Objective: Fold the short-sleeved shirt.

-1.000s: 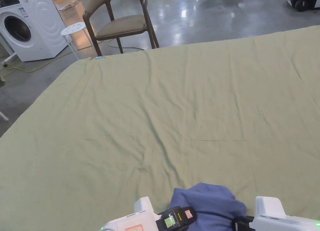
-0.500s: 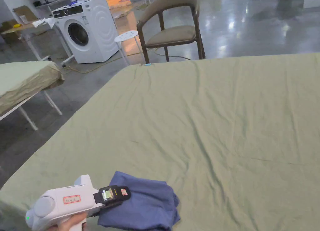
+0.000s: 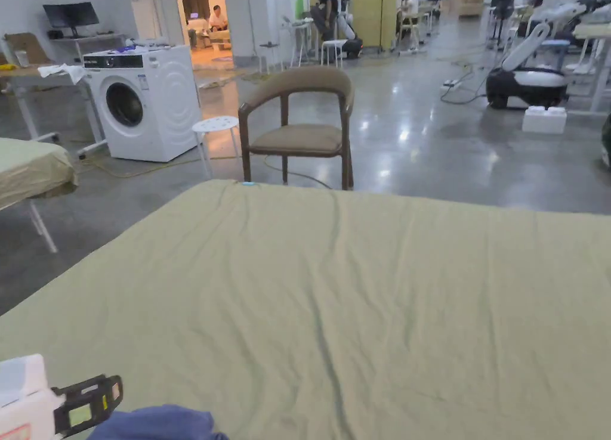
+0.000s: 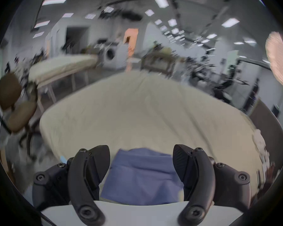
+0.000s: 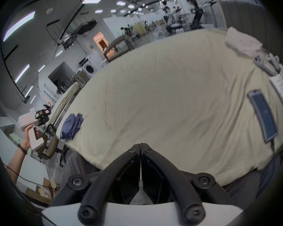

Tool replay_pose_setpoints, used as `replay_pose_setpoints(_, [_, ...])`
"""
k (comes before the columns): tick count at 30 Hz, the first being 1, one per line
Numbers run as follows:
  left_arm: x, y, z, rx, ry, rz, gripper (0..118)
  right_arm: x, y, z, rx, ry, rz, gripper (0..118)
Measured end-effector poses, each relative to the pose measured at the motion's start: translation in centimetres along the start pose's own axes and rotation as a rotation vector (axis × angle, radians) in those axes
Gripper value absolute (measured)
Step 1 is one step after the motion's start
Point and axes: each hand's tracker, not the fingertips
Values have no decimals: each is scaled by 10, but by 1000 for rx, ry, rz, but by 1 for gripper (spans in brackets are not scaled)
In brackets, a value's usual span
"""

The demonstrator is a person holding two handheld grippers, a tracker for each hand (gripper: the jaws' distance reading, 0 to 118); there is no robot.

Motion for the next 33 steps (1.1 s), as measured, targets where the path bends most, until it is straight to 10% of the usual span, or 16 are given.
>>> replay_pose_setpoints(8, [143, -29, 135, 357, -96, -270, 79, -27, 39, 68, 368, -98, 145, 0])
replay_pose_setpoints(16, [220, -56, 163, 474, -271, -369, 0, -49, 41, 115, 595, -246, 318, 0])
replay_pose_setpoints(33, [225, -46, 178, 492, -279, -286, 0, -54, 37, 125, 611, -213, 317, 0])
